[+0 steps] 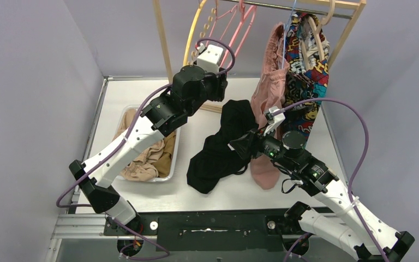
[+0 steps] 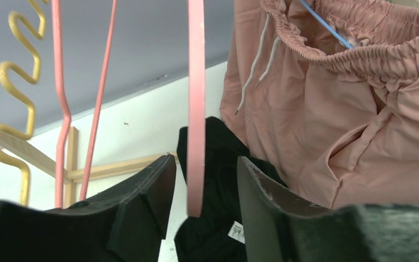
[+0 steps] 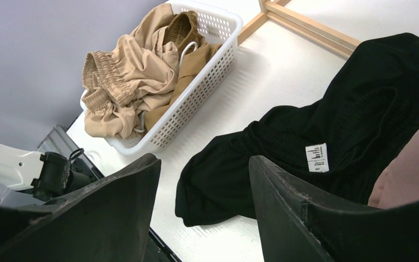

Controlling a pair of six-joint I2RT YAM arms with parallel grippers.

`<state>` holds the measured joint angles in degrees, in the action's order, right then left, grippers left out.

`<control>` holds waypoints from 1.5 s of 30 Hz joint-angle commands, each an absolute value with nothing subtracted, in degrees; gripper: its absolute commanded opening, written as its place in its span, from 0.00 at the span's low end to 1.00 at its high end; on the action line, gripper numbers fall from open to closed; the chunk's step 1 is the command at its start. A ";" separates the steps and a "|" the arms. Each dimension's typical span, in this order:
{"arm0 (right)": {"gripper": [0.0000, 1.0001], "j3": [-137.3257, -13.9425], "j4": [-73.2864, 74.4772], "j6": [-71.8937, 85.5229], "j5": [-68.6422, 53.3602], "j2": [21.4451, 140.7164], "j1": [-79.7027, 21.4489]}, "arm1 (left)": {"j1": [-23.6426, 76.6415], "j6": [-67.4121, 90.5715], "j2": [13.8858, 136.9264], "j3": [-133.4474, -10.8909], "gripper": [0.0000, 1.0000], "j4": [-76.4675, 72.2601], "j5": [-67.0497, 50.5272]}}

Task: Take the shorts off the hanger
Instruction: Place the hanger on the clothes rod, then pick up the shorts at the center of the board.

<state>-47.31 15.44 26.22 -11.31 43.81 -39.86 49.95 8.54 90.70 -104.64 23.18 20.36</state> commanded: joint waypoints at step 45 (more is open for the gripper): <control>0.73 -43.47 17.36 29.60 -0.26 33.95 -40.61 | 50.00 11.11 73.79 -40.06 0.80 -29.67 -8.08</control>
